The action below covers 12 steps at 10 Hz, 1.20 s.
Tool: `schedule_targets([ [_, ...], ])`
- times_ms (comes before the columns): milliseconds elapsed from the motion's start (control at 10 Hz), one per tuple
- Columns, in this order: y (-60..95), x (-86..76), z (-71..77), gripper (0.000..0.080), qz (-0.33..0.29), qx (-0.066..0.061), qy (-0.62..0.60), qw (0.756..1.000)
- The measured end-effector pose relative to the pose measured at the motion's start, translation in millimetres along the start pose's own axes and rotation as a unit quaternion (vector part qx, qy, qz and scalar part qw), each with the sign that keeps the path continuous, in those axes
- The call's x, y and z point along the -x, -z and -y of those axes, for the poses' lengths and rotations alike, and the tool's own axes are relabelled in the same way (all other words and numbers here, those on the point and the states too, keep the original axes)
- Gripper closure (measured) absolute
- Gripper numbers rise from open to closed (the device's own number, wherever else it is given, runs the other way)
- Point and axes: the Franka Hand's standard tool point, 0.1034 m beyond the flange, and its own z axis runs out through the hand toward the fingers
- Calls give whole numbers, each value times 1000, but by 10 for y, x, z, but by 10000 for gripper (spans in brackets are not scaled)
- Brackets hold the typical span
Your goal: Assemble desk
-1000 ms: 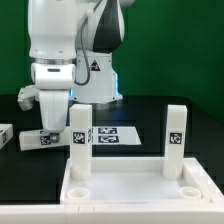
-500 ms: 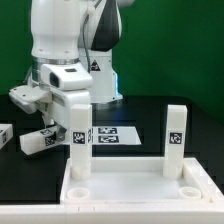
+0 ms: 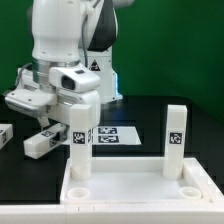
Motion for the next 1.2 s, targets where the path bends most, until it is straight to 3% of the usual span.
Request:
schedule_targets([
  [100,-2,30,26,515,-7,-7,-13,1000],
  [300,-4,41,37,515,-7,-7,-19,1000],
  [500,66,43,62,227,6,-4,-107,994],
  [600,141,36,46,227,11,-2,-170,985],
  [700,226,40,22,166,13,-8,-238,971],
  [800,320,97,77,153,8,-34,-297,954],
  [900,363,164,72,153,12,-36,-338,940],
  [1200,337,140,74,151,12,-37,-414,909],
])
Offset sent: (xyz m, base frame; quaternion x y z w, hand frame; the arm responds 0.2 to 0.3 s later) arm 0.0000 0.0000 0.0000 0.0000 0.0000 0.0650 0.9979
